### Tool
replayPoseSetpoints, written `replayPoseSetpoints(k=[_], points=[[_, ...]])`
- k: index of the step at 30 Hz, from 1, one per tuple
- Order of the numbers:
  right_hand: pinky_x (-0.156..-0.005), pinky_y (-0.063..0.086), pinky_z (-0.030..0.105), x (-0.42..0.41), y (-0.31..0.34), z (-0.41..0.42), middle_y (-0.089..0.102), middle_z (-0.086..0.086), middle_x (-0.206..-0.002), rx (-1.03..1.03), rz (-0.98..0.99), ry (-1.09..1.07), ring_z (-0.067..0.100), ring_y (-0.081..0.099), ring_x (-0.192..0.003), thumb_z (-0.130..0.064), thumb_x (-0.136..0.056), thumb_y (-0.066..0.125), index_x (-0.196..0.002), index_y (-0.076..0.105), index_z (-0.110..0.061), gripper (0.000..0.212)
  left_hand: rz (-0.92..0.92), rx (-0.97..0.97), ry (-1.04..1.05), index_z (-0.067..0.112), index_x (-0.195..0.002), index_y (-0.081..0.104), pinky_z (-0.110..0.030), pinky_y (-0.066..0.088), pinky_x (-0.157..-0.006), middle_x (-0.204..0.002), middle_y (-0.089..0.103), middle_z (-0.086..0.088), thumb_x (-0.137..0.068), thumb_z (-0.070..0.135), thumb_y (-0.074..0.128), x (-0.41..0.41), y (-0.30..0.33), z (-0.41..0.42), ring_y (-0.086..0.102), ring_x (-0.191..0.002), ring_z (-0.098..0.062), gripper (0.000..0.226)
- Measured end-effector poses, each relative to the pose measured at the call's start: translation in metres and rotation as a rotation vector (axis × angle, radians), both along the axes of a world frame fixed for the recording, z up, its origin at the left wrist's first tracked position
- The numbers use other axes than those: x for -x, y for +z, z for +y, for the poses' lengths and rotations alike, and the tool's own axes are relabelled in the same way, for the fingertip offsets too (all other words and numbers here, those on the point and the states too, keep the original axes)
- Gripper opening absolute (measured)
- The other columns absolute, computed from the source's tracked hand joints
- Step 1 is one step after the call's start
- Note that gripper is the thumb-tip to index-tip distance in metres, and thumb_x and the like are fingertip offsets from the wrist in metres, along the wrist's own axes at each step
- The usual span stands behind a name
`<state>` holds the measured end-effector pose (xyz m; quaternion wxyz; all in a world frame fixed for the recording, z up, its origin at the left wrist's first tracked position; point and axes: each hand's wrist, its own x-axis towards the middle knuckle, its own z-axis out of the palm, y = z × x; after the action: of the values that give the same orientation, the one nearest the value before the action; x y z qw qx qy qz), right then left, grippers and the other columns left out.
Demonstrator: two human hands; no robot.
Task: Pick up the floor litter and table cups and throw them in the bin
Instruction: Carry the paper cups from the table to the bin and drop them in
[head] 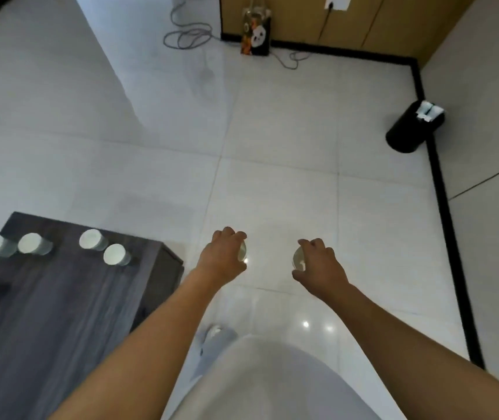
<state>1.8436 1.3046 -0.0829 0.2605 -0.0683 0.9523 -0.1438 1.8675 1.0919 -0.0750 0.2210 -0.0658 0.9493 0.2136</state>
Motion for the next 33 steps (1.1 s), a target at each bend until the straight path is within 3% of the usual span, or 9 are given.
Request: replayPoseSetpoints(k=[12,21,33], points=[[-0.088,0.048,0.037,0.202,0.013,0.113,0.036,0.007,-0.136,0.004,0.044,-0.394,0.03,0.041,-0.119,-0.032,-0.086,0.064,-0.143,0.033,-0.02,0.067,0.071,0.003,-0.388,0.02,-0.141,0.041,-0.037,0.047,-0.096,-0.138,0.041,-0.003,-0.086,0.027,0.064,0.279,0.012,0.109,0.037,-0.127,-0.023,0.06],[-0.091,0.049,0.038,0.35,0.025,0.167,0.037,0.007,-0.136,0.054,0.063,-0.528,0.028,0.042,-0.12,-0.033,-0.087,0.064,-0.143,0.033,-0.018,0.066,0.056,0.017,-0.564,0.019,-0.144,0.037,-0.04,0.044,-0.099,-0.141,0.039,-0.003,-0.086,0.025,0.063,0.466,0.034,0.184,0.035,-0.13,-0.022,0.063],[-0.093,0.049,0.036,0.585,0.012,0.357,0.037,0.007,-0.137,0.068,0.058,-0.618,0.027,0.042,-0.121,-0.034,-0.088,0.064,-0.145,0.03,-0.018,0.069,0.025,0.027,-0.658,0.021,-0.145,0.035,-0.038,0.045,-0.099,-0.141,0.037,-0.002,-0.085,0.026,0.063,0.708,0.024,0.385,0.034,-0.131,-0.021,0.066]])
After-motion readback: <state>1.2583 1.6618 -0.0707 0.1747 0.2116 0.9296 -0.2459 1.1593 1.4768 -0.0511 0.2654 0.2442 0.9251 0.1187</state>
